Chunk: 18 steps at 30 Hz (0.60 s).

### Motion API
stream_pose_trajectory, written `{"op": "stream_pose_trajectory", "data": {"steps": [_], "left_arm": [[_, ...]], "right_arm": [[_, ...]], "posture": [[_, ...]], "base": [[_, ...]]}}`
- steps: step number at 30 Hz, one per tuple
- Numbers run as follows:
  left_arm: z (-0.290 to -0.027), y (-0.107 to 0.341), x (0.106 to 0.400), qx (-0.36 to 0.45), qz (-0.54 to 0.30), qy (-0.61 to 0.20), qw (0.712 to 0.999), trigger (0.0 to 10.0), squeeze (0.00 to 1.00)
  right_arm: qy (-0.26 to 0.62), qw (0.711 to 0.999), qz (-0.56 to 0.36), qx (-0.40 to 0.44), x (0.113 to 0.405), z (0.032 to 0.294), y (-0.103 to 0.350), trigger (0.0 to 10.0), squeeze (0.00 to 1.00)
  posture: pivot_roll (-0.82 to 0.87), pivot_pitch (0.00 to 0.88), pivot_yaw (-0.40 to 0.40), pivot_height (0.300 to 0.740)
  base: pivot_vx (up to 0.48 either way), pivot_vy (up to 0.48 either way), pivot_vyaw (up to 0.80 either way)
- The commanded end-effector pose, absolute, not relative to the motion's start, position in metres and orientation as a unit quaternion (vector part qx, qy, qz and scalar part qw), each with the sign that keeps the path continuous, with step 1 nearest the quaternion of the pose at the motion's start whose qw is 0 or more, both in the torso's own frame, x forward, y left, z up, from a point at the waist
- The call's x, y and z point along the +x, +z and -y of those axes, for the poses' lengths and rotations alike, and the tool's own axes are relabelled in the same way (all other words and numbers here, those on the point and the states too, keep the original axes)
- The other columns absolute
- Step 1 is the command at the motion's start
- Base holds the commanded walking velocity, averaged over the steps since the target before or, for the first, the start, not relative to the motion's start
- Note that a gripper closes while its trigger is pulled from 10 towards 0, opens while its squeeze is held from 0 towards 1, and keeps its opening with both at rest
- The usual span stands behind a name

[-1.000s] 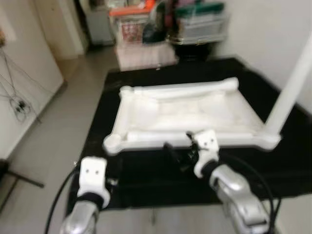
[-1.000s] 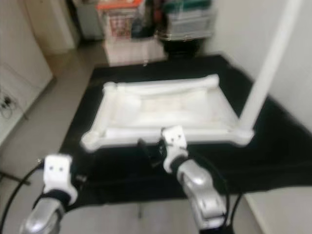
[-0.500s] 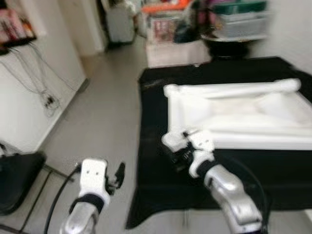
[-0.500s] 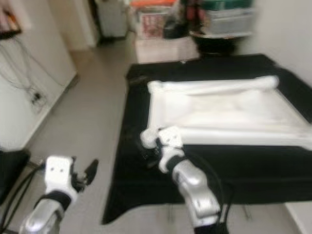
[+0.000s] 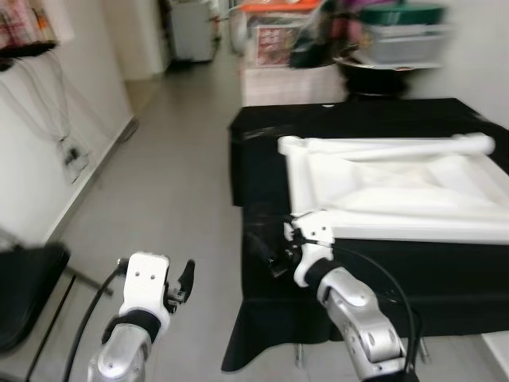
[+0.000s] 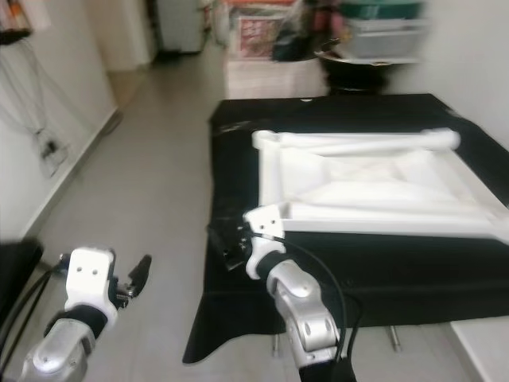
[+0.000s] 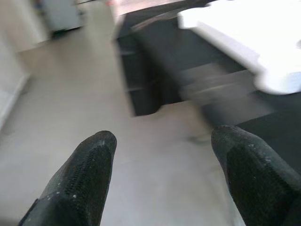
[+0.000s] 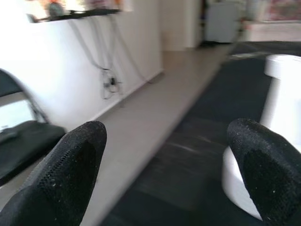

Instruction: Building children table

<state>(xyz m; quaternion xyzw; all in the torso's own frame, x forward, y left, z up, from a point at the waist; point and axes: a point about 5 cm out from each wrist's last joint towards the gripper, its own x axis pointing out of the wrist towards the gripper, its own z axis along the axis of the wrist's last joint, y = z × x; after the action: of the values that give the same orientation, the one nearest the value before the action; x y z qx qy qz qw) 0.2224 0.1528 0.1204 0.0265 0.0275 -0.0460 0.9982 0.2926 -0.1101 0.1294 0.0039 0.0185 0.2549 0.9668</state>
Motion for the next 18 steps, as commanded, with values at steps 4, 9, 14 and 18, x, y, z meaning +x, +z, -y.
{"op": "stream_pose_trajectory", "data": {"steps": [4, 9, 14, 18], "left_arm": [[-0.1528, 0.1184, 0.2240, 0.026, -0.032, -0.060, 0.997, 10.0, 0.00], [-0.1521, 0.1182, 0.2247, 0.026, -0.033, -0.065, 0.997, 10.0, 0.00], [-0.1510, 0.1189, 0.2254, 0.020, -0.029, -0.072, 0.997, 10.0, 0.00], [-0.1506, 0.1193, 0.2258, 0.019, -0.026, -0.075, 0.997, 10.0, 0.00]], "right_arm": [[0.256, 0.967, -0.014, 0.015, 0.2953, 0.1097, 0.1300, 10.0, 0.00], [0.255, 0.967, -0.014, 0.024, 0.2963, 0.1100, 0.1303, 10.0, 0.00], [0.254, 0.967, -0.014, 0.033, 0.2975, 0.1109, 0.1301, 10.0, 0.00], [0.253, 0.967, -0.014, 0.037, 0.2982, 0.1114, 0.1303, 10.0, 0.00]], "posture": [[0.00, 0.000, 0.063, 0.740], [0.00, 0.000, 0.064, 0.740], [0.00, 0.000, 0.063, 0.740], [-0.01, 0.000, 0.063, 0.740]], "base": [[0.000, 0.000, -0.80], [0.000, 0.000, -0.80], [0.000, 0.000, -0.80], [0.000, 0.000, -0.80]]}}
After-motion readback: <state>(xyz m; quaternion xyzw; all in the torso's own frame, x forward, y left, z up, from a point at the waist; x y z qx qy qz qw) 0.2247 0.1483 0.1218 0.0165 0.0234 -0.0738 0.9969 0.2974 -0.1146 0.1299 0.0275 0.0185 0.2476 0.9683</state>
